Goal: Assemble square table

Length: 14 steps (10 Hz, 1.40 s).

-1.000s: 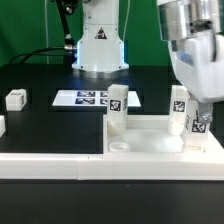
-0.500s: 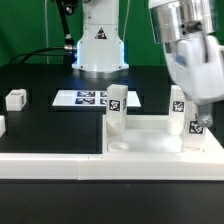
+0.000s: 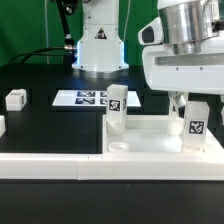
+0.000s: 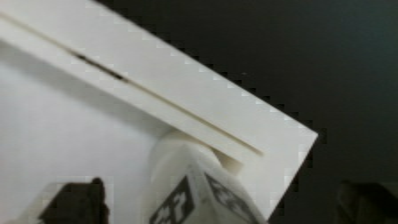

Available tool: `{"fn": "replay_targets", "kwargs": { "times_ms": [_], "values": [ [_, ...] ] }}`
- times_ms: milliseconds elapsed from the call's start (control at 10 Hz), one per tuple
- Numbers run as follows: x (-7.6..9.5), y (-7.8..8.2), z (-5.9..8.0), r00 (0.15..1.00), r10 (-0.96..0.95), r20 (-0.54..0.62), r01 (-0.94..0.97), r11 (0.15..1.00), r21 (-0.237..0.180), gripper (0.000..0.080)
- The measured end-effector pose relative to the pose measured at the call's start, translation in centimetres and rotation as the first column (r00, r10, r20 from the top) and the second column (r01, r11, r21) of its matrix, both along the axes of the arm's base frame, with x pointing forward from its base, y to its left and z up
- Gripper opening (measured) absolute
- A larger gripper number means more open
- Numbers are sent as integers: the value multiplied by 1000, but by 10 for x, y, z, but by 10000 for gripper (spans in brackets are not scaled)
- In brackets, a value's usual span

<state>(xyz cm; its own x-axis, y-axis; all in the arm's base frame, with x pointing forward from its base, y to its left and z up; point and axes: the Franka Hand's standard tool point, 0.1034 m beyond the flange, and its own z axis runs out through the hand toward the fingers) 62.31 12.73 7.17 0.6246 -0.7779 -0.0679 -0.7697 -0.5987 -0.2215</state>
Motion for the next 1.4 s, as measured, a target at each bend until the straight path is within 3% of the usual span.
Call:
{"fn": "replay_targets", "kwargs": {
  "times_ms": [100, 300, 500, 600, 700, 800, 900, 1200, 1400],
  "values": [
    [-1, -2, 0, 993, 120, 10, -120, 992, -23, 649],
    [1, -6, 0, 866, 500, -23, -499, 859, -119, 649],
    [2, -7, -1, 887, 461, -19, -459, 880, -118, 649],
    [2, -7, -1, 889, 458, -20, -457, 882, -118, 553],
    [1, -7, -1, 903, 430, -22, -430, 896, -114, 405],
    [1, -7, -1, 933, 359, -29, -360, 927, -105, 405],
    [1, -8, -1, 948, 317, -34, -318, 943, -101, 294],
    [1, -8, -2, 989, 137, -53, -141, 986, -84, 294],
    [2, -5, -2, 987, -128, -101, 122, 990, -71, 294]
  ]
}}
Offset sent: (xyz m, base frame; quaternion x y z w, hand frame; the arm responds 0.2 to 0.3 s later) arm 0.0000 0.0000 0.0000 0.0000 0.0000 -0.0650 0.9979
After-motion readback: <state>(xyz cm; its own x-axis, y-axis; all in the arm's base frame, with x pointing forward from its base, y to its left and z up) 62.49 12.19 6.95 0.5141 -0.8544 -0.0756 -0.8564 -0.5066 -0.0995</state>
